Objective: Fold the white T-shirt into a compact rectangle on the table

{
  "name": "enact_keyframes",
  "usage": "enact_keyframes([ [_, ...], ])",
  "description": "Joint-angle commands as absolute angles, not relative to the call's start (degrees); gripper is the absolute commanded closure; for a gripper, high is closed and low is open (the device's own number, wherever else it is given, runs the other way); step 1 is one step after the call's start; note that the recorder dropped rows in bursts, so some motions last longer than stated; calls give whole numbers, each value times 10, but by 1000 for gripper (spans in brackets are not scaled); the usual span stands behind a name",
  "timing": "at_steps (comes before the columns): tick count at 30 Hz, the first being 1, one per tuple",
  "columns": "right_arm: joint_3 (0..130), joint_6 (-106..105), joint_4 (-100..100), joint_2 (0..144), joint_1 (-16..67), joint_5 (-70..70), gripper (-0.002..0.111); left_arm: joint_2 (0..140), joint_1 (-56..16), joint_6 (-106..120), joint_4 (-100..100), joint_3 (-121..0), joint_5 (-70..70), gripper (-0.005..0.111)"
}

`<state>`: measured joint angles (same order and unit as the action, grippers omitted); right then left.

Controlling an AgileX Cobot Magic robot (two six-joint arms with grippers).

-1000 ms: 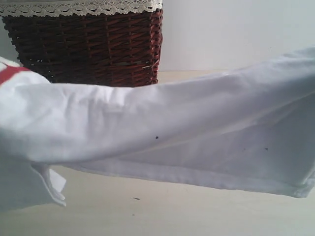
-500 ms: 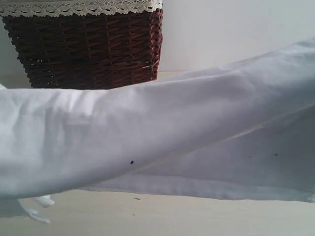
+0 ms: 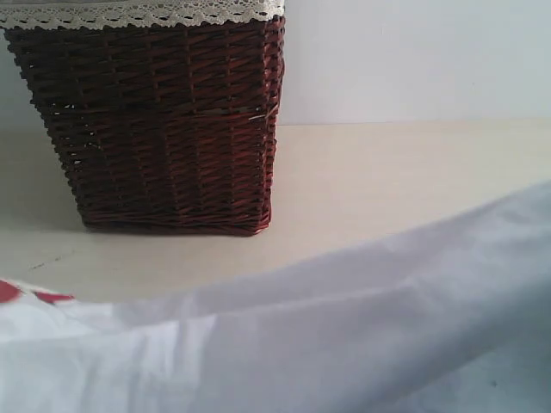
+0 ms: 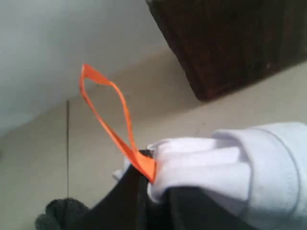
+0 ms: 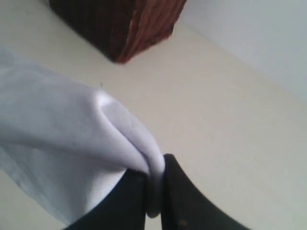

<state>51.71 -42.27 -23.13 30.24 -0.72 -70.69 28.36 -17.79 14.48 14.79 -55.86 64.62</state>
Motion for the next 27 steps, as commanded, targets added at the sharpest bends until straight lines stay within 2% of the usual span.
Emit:
enact_keyframes([
  [1, 420, -434, -144, 340, -6, -700, 108, 327, -177, 155, 161, -454, 595, 107],
  [4, 371, -435, -110, 391, -6, -656, 108, 369, -177, 171, 174, -391, 500, 107],
  [10, 336, -438, -62, 522, -6, -475, 108, 477, -177, 171, 253, -297, 237, 107],
  [16, 336, -438, -89, 623, -6, -296, 108, 603, -162, 148, 315, -292, 89, 106],
  [18, 336, -438, -76, 648, -6, -270, 108, 633, -143, 125, 315, -297, 57, 102],
  [20, 336, -436, -52, 668, -6, -238, 108, 659, -117, 104, 315, -300, 25, 91],
  [23, 336, -380, -51, 683, -6, -175, 103, 678, -78, 79, 313, -300, -16, 63],
  [24, 336, -367, -50, 686, -6, -158, 98, 679, -66, 68, 313, -300, -29, 51],
  [26, 336, -365, -45, 686, -6, -132, 87, 680, -47, 50, 311, -301, -50, 36],
  [27, 336, -365, -35, 686, -6, -124, 77, 679, -38, 46, 300, -301, -63, 31],
])
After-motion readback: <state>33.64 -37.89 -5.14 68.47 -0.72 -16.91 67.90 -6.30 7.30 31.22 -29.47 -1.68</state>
